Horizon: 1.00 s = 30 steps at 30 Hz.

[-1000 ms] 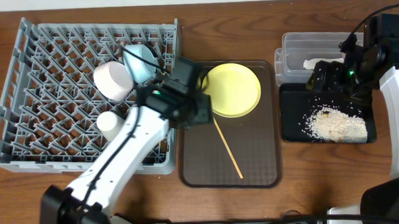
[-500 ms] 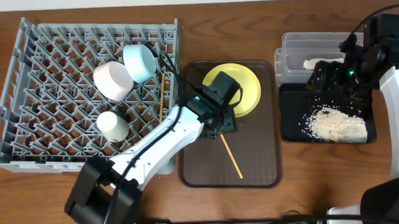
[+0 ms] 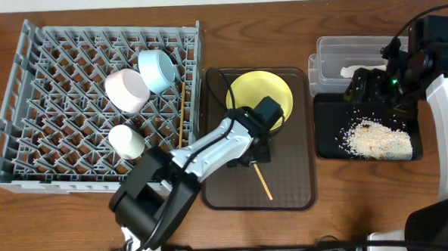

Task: Sort waste into correct bins and load items into the dishwasher
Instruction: 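Move the left gripper to the second chopstick and grasp it, then insert the second chopstick into the rack and release it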

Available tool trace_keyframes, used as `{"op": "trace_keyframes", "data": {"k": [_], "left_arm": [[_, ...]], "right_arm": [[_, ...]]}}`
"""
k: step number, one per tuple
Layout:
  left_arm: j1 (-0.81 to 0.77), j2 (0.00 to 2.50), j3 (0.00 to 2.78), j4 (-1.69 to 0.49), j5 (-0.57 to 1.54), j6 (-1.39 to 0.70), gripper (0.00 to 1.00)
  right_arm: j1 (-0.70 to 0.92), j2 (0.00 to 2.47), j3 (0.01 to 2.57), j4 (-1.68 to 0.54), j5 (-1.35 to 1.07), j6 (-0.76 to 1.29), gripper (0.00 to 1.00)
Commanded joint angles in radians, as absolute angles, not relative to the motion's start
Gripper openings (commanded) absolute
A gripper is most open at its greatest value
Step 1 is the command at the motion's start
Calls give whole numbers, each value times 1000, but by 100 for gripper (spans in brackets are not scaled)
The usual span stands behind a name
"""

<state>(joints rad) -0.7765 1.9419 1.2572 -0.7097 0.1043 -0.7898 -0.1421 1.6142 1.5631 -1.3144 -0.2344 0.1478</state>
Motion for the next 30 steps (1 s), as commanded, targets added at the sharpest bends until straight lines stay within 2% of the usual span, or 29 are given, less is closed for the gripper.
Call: {"op": "trace_keyframes", "data": {"k": [1, 6, 9, 13, 14, 18, 25, 30], "left_arm": [[-780, 1973, 1258, -717, 85, -807, 64], [-780, 1975, 1258, -720, 85, -806, 35], [-780, 1975, 1258, -720, 85, -806, 26], [-780, 1975, 1258, -726, 85, -806, 19], [-780, 1975, 1258, -728, 85, -806, 13], [-779, 1975, 1258, -732, 84, -806, 9], [-748, 1957, 1260, -743, 84, -800, 8], [-678, 1866, 1277, -743, 84, -678, 8]], "right_arm": [[-150, 1590, 1574, -1314, -233, 133, 99], [-150, 1590, 1574, -1314, -233, 133, 99], [-150, 1590, 1574, -1318, -233, 133, 99], [-150, 1590, 1574, -1317, -233, 133, 99], [-150, 1590, 1574, -1317, -233, 133, 99], [-150, 1590, 1574, -1318, -233, 133, 99], [-150, 1590, 1574, -1321, -233, 133, 99], [-150, 1590, 1574, -1320, -233, 133, 99]]}}
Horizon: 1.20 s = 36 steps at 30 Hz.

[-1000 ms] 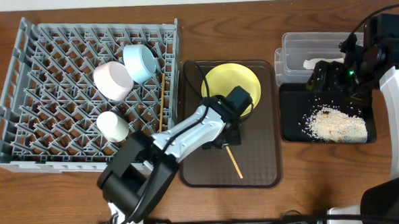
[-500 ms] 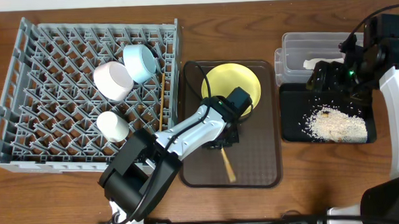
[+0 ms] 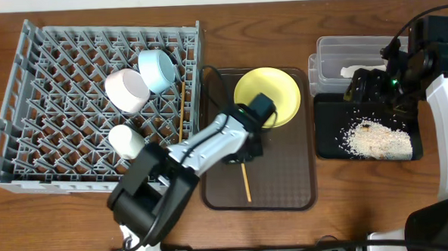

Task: Sort waste into correct bins and load items into the dishwasher
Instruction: 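Insert the second chopstick into the rack and release it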

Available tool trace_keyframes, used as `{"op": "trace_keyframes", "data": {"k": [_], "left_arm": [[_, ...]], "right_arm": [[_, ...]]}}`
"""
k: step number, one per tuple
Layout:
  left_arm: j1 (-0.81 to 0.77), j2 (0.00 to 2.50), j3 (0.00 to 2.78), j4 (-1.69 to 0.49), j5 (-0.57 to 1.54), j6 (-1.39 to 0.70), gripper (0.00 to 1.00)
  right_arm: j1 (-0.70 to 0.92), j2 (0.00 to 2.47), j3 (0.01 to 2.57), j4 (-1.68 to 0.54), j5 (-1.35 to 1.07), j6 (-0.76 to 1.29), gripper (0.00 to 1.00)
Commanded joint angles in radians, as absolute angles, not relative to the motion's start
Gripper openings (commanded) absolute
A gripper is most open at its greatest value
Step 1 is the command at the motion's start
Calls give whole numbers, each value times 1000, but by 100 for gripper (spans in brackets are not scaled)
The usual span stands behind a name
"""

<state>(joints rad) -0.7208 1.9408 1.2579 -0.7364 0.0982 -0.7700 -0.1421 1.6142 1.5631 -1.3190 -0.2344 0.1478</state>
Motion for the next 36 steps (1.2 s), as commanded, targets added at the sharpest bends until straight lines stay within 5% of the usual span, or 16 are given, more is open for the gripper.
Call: {"op": "trace_keyframes", "data": {"k": [1, 17, 36], "left_arm": [[-664, 1838, 1281, -743, 84, -636, 8], [-434, 1442, 1287, -748, 32, -67, 7], [-278, 1660, 1285, -663, 32, -11, 9]], "right_arm": [[-150, 1590, 1574, -1320, -233, 133, 99], [-150, 1590, 1574, -1317, -233, 133, 99], [-150, 1590, 1574, -1318, -233, 133, 99]]}}
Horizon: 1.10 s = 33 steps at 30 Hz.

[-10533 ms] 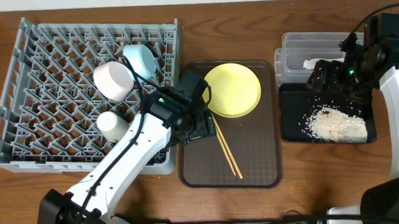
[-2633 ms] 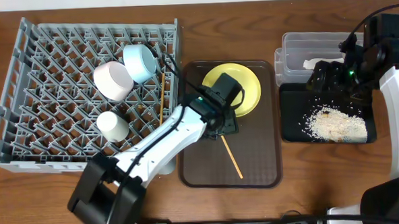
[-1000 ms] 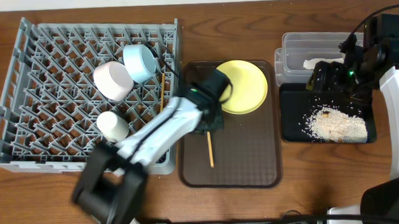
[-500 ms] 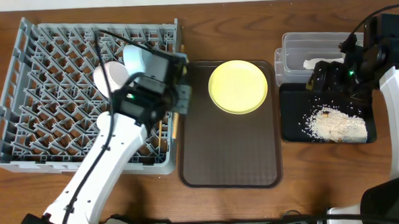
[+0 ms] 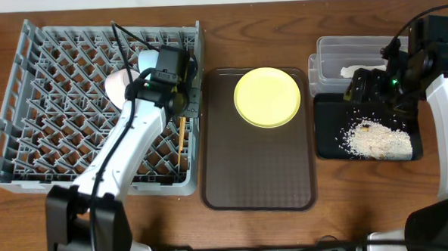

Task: Sort waste into correct bins and load items into the dishwasher
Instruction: 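Insert the second chopstick into the rack and release it, then move the left gripper to the yellow plate and grasp its rim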

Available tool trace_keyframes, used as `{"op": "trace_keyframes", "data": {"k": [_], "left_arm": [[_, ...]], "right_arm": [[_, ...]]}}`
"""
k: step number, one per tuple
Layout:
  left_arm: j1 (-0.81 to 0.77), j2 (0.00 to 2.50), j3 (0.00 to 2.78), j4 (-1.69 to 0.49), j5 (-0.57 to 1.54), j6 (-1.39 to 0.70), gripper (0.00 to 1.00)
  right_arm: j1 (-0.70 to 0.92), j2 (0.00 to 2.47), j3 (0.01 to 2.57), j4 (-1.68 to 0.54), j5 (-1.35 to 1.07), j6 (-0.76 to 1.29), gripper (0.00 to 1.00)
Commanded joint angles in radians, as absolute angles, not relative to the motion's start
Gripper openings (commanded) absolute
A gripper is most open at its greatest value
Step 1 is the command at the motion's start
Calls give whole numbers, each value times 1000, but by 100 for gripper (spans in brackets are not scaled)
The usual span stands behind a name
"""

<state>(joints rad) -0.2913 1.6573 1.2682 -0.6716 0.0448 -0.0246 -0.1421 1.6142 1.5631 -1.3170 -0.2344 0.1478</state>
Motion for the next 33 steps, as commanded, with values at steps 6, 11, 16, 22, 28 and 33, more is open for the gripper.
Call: {"op": "trace_keyframes", "data": {"k": [6, 11, 16, 22, 28, 33], "left_arm": [[-265, 1630, 1291, -645, 32, -11, 53], [-268, 1563, 1292, -655, 49, -21, 69], [-274, 1471, 1293, -671, 192, -70, 70], [-307, 1484, 1347, -694, 262, -93, 70], [-418, 1534, 1386, -556, 184, -16, 70], [-534, 1628, 1386, -438, 156, 65, 72]], "right_arm": [[-150, 1590, 1574, -1316, -233, 133, 99], [-150, 1590, 1574, -1317, -233, 133, 99], [-150, 1590, 1574, -1317, -233, 133, 99], [-150, 1590, 1574, -1316, -233, 133, 99], [-149, 1590, 1574, -1316, -233, 133, 99], [-149, 1590, 1574, -1316, -233, 133, 99]]}}
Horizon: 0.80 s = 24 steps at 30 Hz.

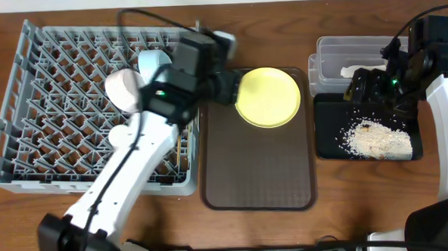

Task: Sort waste into correct bins and load items into the dishwasher
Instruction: 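Move the left gripper to the yellow plate and grasp its rim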

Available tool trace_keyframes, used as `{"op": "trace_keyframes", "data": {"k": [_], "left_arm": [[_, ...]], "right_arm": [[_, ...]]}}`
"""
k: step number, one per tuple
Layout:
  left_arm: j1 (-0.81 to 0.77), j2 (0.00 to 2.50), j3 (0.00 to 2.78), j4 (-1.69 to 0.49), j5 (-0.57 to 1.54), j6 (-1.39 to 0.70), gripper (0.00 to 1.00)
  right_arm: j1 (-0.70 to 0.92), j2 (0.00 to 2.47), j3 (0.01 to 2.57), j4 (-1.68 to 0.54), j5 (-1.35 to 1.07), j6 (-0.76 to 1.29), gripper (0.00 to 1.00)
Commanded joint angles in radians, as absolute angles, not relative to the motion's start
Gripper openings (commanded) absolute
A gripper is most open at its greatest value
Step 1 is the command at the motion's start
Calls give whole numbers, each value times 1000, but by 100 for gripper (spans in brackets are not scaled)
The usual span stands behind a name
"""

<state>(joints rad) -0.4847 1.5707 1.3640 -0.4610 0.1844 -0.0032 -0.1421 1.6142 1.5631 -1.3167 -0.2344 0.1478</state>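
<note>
A yellow bowl (268,98) sits at the back of the brown tray (258,177). My left gripper (227,87) has reached over from the rack side and is at the bowl's left rim; its dark fingers look open, with nothing in them. In the grey dish rack (57,110) lie a white cup (124,89), a light blue cup (152,64) and a second white cup (123,136). Chopsticks (180,152) show just below my left arm at the rack's right side. My right gripper (364,84) hangs over the black bin (370,138), its jaws too dark to read.
The black bin holds a spill of white grains (376,141). Behind it stands a clear container (342,60) with a white item inside. The rack and tray stand side by side, almost touching. Cables trail from both arms.
My left gripper has moved from over the rack's right side to the left rim of the yellow bowl. The right arm, the bowl and the cups have not moved.
My left gripper was down on the tray at a chopstick beside the bowl, and stayed there while the chopstick turned. Then it was over the rack's right side with the chopstick in the rack and only the bowl on the tray. Now it is at the bowl.
</note>
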Motion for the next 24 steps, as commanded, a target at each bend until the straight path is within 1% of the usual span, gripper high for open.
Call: {"op": "trace_keyframes", "data": {"k": [1, 6, 11, 18, 24], "left_arm": [[-554, 1651, 1386, -425, 156, 73, 72], [-635, 1792, 1386, -378, 156, 76, 73], [-687, 1916, 1386, -358, 155, 128, 73], [-704, 2043, 1385, -357, 141, 131, 74], [-704, 2079, 1383, -385, 141, 131, 74]], "right_arm": [[-149, 1590, 1574, -1316, -233, 133, 99], [-149, 1590, 1574, -1316, -233, 133, 99], [-149, 1590, 1573, -1316, -233, 133, 99], [-149, 1590, 1573, -1317, -233, 133, 99], [-149, 1590, 1573, -1316, -233, 133, 99]]}}
